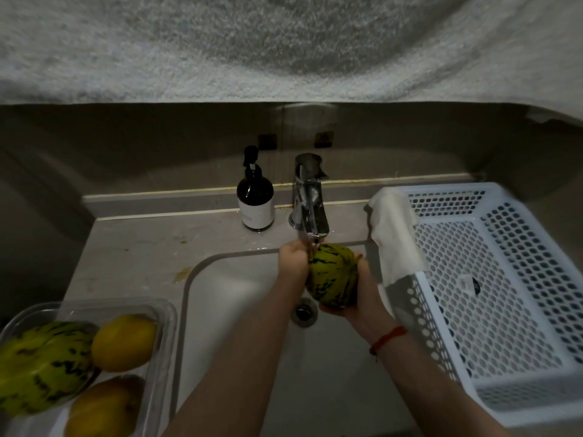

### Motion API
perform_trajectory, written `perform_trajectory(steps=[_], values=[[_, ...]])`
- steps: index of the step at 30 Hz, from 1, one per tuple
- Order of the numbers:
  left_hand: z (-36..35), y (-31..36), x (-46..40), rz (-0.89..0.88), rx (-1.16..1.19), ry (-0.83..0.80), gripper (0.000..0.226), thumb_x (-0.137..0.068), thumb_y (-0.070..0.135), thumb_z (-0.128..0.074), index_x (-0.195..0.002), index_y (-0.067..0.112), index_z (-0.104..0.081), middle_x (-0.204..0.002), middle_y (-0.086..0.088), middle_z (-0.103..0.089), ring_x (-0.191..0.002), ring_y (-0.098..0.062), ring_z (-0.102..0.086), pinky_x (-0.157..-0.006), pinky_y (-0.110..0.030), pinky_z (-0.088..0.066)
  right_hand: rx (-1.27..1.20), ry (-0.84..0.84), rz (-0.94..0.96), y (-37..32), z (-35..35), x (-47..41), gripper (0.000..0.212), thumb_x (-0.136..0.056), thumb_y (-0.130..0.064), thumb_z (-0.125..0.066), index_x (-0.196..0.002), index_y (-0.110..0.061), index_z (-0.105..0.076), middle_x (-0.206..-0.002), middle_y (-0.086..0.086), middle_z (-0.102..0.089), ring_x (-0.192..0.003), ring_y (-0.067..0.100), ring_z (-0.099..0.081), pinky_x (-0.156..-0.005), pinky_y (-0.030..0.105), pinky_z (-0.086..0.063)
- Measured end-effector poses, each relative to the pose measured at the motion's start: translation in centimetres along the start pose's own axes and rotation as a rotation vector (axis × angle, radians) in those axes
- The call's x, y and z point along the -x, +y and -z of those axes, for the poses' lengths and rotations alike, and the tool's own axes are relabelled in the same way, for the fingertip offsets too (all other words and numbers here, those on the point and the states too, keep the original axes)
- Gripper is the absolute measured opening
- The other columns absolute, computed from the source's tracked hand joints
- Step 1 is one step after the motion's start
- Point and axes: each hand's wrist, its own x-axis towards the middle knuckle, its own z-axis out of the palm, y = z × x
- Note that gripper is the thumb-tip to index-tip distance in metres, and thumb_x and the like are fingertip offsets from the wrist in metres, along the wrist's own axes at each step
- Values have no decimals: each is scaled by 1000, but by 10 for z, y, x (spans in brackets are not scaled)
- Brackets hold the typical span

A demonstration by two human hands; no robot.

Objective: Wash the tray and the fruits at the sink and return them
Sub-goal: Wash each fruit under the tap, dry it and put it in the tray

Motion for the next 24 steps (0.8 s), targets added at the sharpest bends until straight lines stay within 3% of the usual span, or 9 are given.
perform_trajectory(steps=[2,5,7,10,14,18,19,21,24], values=[[6,-1,11,9,83,41,32,-97,15,-47,-70,12,-64,-63,0,-65,-61,-14,-63,-54,-21,-53,20,-38,136,4,-6,1,44,-95,-42,-40,-116,-9,-61,-113,19,-63,-102,38,-60,-79,48,-53],[22,-2,27,-28,13,16,33,-95,37,-50,-76,16,-67,-69,1,-69,-63,-9,-67,-50,-17,-50,151,-160,384,8,-13,3,24,-96,-21,-44,-110,-9,-59,-111,16,-59,-102,28,-60,-84,43,-51],[32,4,33,-36,-57,-26,26,-90,41,-57,-85,19,-69,-84,-4,-70,-78,-15,-68,-59,-22,-55,332,-159,498,7,-19,2,23,-97,-19,-44,-111,-11,-60,-106,10,-61,-97,16,-61,-80,29,-53],[41,15,35,70,2,-111,33,-82,40,-67,-104,16,-68,-102,-12,-69,-93,-26,-68,-80,-37,-58,492,8,579,5,-30,-3,27,-99,-17,-38,-90,-9,-62,-81,5,-60,-72,7,-60,-59,13,-47],[40,4,30,343,253,-67,50,-89,46,-51,-118,7,-61,-117,-19,-63,-110,-35,-60,-93,-47,-50,781,75,630,3,-47,-10,35,-97,-22,-48,-66,-7,-57,-63,9,-56,-63,21,-54,-62,30,-44],[44,-6,31,549,490,-98,56,-89,49,-33,-104,6,-65,-94,-19,-65,-90,-33,-59,-74,-37,-48,1380,-243,1004,4,-45,-14,26,-94,-27,-55,-105,-9,-70,-105,8,-70,-98,21,-63,-90,32,-47],[46,-9,30,571,491,-65,57,-89,50,-32,-103,7,-65,-94,-19,-66,-92,-34,-59,-75,-38,-47,1369,-316,1015,4,-42,-16,25,-93,-26,-56,-109,-12,-69,-110,5,-69,-102,17,-62,-92,28,-45],[47,-12,27,584,496,-20,60,-91,51,-29,-117,7,-62,-116,-23,-61,-109,-37,-55,-87,-43,-45,1127,-287,846,5,-42,-15,18,-93,-23,-56,-94,-13,-72,-95,6,-69,-91,17,-62,-87,29,-46],[43,-7,26,542,543,-19,63,-92,46,-26,-127,4,-56,-130,-25,-53,-123,-40,-46,-103,-49,-37,603,24,385,6,-42,-20,32,-98,-24,-46,-74,-8,-60,-76,13,-59,-82,28,-57,-77,38,-48]])
